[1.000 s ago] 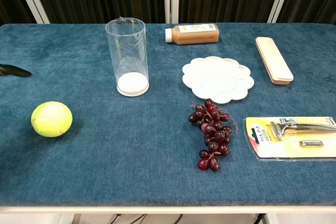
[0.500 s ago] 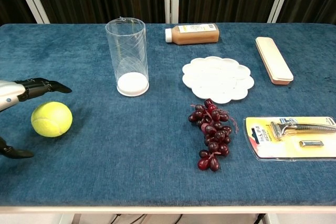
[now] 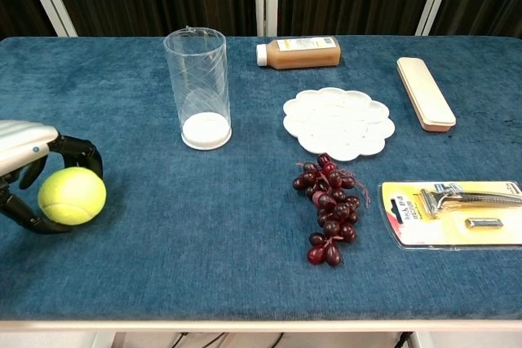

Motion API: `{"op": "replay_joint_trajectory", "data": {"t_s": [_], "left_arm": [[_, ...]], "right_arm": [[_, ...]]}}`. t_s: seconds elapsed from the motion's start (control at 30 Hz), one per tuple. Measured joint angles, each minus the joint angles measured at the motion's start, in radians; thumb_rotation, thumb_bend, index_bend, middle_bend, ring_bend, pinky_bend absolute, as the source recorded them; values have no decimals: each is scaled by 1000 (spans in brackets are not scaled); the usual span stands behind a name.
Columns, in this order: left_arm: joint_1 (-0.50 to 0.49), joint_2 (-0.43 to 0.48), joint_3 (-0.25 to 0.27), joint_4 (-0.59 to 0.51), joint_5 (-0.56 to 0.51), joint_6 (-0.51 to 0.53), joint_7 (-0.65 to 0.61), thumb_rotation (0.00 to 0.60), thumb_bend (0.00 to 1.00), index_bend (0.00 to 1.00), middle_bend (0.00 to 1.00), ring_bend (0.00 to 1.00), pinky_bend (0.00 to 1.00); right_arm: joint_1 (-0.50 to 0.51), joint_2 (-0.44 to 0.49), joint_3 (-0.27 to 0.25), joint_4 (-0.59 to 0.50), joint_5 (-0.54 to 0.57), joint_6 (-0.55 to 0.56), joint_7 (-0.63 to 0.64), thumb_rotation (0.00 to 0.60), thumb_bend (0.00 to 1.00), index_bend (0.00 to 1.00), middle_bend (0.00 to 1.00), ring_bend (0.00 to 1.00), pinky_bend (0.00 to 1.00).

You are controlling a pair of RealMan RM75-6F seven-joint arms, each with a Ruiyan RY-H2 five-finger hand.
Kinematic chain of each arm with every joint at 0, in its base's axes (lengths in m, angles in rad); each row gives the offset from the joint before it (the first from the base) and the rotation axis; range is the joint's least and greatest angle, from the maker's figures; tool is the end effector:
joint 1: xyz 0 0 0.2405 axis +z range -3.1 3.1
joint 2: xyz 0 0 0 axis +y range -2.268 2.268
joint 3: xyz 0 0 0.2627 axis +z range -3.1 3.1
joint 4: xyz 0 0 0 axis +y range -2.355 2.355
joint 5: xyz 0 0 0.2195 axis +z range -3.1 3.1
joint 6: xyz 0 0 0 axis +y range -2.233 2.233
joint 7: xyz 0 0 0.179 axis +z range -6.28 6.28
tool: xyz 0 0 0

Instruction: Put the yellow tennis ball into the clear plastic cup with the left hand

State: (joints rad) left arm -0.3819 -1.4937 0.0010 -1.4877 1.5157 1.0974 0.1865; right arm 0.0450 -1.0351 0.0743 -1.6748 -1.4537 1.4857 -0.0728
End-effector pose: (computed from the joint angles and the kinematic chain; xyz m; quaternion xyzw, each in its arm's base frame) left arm -0.2365 0.2661 -0.0353 -0.7536 -0.3920 -0.3503 0.3946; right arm -0.3269 -0.2090 0.1820 0.5856 -0.3737 0.3506 0.6281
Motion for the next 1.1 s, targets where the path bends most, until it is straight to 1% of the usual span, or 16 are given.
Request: {"op": "replay_joint_trajectory", "data": {"t_s": [0.13,0.23,0.33,0.53,0.67,0.77,0.87,1.1], "left_arm": [[-2,1,-7,-9,2,22,-2,600,176,563,532,476,736],[-6,19,-28,-35,-1,40,-8,600,175,568,535,476,736],[-15,52,-67,-75,-18,55,-17,600,174,569,536,475,740],[-52,133,-167,-180,-95,53,-49,600,174,585,552,485,757],[-115,181,-249,-246,-183,-2,-59,600,173,586,555,484,757],[-171,199,-296,-278,-238,-43,-41,600,172,586,555,484,758],[-216,197,-318,-288,-275,-65,2,600,173,585,554,483,756],[-305,143,-339,-274,-373,-105,75,600,172,578,546,478,751]], "right_arm": [[-2,0,0,4,1,1,3,600,318,0,0,0,0],[-3,2,1,3,1,5,4,600,319,0,0,0,0],[-4,4,2,2,0,8,7,600,319,0,0,0,0],[-2,1,2,3,0,6,7,600,319,0,0,0,0],[-2,-1,2,1,-5,8,3,600,319,0,0,0,0],[-3,-1,3,-1,0,9,2,600,319,0,0,0,0],[-1,-1,5,-6,-3,8,4,600,318,0,0,0,0],[6,0,9,-8,-1,1,7,600,318,0,0,0,0]]}}
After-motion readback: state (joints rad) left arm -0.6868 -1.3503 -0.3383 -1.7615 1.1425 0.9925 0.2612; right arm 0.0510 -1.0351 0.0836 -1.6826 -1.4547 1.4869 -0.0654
